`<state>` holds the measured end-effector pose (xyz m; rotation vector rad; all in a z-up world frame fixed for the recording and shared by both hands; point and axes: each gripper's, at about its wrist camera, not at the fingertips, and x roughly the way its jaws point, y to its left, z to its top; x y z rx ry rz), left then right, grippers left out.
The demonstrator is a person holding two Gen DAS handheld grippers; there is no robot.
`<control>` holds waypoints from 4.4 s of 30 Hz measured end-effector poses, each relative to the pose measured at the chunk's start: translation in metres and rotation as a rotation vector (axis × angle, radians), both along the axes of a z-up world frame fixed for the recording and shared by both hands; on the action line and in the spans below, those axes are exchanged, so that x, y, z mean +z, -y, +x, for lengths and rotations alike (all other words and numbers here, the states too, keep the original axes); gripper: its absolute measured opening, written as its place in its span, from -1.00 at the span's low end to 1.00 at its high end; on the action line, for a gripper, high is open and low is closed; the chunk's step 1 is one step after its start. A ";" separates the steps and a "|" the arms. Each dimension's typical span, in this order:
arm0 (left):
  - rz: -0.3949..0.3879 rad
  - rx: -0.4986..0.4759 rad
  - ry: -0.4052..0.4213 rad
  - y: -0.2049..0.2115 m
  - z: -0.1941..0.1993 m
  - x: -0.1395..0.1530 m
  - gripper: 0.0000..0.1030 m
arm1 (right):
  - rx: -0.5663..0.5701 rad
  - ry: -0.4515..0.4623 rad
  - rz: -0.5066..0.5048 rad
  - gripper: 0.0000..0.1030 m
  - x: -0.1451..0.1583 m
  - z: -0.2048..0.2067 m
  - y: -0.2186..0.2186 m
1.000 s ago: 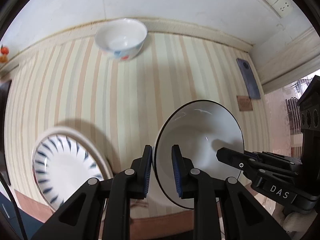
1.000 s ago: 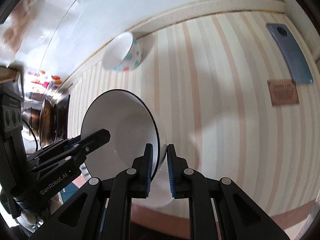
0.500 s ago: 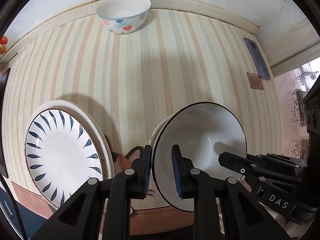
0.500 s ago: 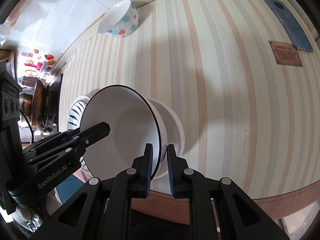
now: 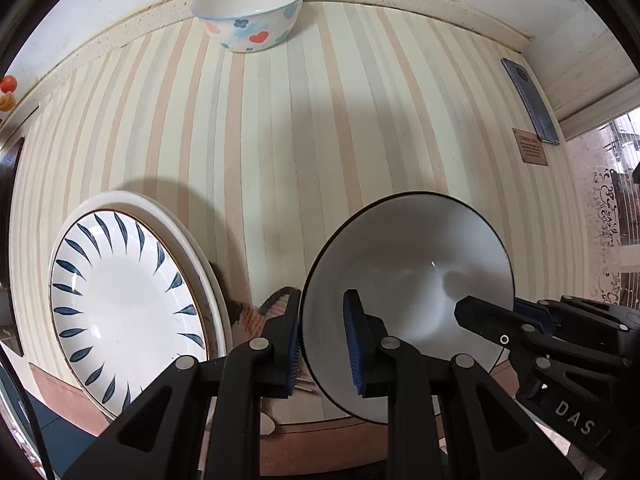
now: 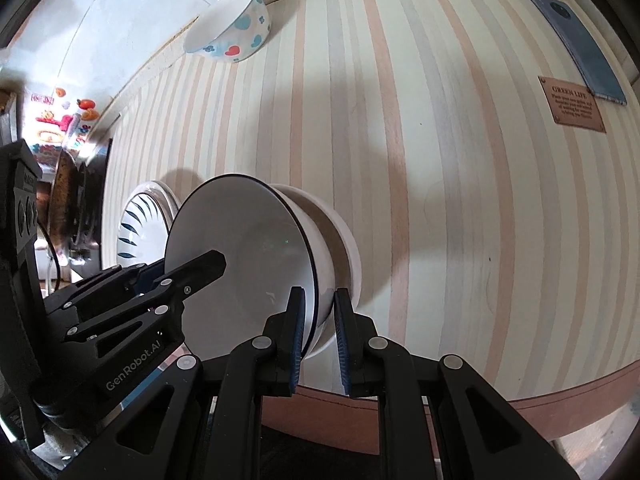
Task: Organize plates and bowls
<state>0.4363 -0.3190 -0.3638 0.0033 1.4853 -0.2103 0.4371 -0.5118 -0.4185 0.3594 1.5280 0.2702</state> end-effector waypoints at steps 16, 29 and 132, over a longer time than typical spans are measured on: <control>-0.044 0.023 0.047 -0.010 -0.001 0.032 -0.64 | 0.046 0.024 -0.074 -0.57 0.017 0.001 0.002; -0.148 0.273 0.106 -0.091 0.141 0.069 -0.42 | -0.067 0.135 0.165 0.42 0.073 0.106 0.031; -0.114 -0.040 -0.033 -0.006 -0.001 0.025 -0.57 | -0.111 0.070 0.049 -0.65 0.012 -0.031 0.011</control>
